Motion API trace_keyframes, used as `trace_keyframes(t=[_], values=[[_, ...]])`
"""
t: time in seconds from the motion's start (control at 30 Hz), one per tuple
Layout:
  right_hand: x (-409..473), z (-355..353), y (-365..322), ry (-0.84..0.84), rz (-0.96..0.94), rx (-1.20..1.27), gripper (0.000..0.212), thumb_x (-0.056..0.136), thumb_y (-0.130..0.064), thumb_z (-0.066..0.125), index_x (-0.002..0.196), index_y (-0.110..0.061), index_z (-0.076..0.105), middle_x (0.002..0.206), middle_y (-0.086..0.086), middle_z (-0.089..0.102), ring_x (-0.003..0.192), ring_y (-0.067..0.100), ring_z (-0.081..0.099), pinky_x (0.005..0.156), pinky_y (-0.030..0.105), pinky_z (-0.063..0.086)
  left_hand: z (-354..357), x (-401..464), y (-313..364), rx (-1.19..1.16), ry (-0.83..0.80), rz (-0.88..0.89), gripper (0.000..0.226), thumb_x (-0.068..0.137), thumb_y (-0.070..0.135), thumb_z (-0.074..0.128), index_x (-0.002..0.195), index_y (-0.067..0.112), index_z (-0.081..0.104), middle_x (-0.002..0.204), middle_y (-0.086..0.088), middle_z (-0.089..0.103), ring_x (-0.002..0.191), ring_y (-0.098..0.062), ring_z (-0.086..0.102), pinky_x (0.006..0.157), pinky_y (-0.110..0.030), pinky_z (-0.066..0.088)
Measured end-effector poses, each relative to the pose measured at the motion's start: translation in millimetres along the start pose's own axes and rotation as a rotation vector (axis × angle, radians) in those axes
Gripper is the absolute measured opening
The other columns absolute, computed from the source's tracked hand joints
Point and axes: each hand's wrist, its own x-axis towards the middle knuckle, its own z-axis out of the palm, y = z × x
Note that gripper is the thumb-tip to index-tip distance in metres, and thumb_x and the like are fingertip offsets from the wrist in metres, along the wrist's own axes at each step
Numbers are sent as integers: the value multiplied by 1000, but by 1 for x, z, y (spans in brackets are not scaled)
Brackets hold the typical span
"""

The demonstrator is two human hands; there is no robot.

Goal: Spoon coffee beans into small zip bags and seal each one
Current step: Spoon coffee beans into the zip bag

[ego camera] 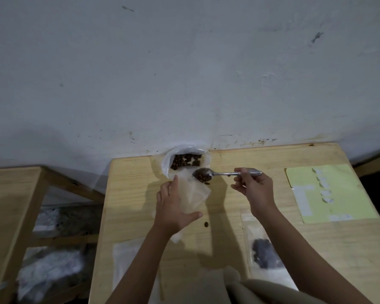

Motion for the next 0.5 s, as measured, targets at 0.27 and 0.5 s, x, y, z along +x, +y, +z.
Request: trace_keyframes(t=[0.27,0.5], values=[[10,10,-3,5,-130,-46,18,94,-8,54,86,-8,69,69,8,62,60,16,60,65,27,58,1,0,2,-53,2,-8,128,57,55,83,151,25,1,142,3,14,129,-18,19,108,-44,33],[34,43,20,24,-195,-343,19,93,-14,55,82,-24,68,68,-2,68,75,26,68,80,46,55,-2,3,3,-107,-4,-6,131,56,57,82,151,16,1,146,-2,11,133,-20,17,108,-40,31]])
